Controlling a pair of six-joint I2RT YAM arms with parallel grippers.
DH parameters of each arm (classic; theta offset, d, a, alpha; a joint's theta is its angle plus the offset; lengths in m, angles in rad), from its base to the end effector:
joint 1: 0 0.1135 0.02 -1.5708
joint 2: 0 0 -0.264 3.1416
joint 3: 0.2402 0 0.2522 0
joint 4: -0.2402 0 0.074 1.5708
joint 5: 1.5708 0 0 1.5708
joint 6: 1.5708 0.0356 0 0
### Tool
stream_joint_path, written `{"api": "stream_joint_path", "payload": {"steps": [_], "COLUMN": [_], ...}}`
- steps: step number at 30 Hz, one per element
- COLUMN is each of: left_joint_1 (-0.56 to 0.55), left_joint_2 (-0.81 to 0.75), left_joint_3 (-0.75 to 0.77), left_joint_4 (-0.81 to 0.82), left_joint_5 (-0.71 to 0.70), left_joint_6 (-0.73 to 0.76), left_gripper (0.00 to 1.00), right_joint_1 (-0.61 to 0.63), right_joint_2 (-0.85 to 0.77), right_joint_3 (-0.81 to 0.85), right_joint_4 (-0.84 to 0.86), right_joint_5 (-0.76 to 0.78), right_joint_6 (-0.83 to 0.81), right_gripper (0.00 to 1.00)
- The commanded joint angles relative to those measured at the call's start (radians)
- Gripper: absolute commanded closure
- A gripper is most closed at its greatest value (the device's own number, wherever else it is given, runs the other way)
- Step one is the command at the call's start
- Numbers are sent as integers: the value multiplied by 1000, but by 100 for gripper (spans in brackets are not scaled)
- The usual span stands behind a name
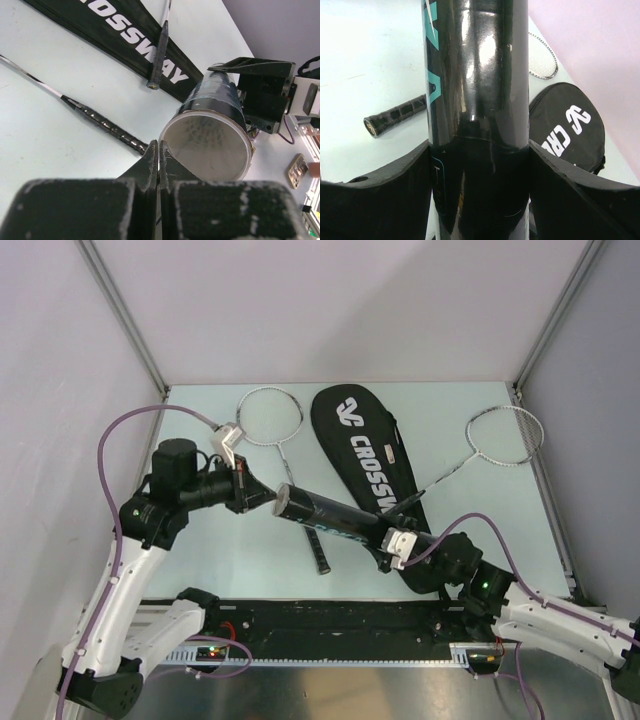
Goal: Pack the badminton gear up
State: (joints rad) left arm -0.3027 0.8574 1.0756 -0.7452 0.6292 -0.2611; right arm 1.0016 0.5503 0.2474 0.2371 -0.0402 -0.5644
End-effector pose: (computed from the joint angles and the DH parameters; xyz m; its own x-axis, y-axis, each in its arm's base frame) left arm 0.1486 -0.0684 0.3730 -0.6514 -0.0152 -0.7586 0.5780 0.6378 -0.5091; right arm 0.0829 0.1322 0.2285 0.4318 -0.3168 -0.8445 -0.7483 0.3968 -0.5315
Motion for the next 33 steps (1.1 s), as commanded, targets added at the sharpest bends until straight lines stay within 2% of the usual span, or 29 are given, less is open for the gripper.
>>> {"api": "stream_joint_path", "payload": {"steps": [1, 4, 9, 12, 26, 33], "left_joint_1": [-12, -14, -14, -14, -17, -78], "left_joint_2": [12, 24, 14, 5, -30, -16], "left_joint_3": [16, 32, 64, 74, 114, 105], "left_joint_4": [2, -3, -18, -22, -30, -29], "left_joint_5": [-71, -85, -114, -112, -77, -57], "left_joint_6": [15, 14, 17, 18, -19, -32], "left_gripper": [99, 92, 64, 57, 57, 60], "right_joint_1": [9, 9, 9, 9, 11, 11], "right_joint_2": [18, 27, 20, 23, 31, 50], "right_joint_3": [67, 70, 71, 70, 72, 84], "right_joint_4": [139, 140, 126, 121, 128, 135], "right_joint_5": [16, 17, 22, 18, 15, 22], "right_joint_6": [17, 17, 18, 23, 31, 16], "right_gripper": [95, 96, 95, 95, 95, 95]}}
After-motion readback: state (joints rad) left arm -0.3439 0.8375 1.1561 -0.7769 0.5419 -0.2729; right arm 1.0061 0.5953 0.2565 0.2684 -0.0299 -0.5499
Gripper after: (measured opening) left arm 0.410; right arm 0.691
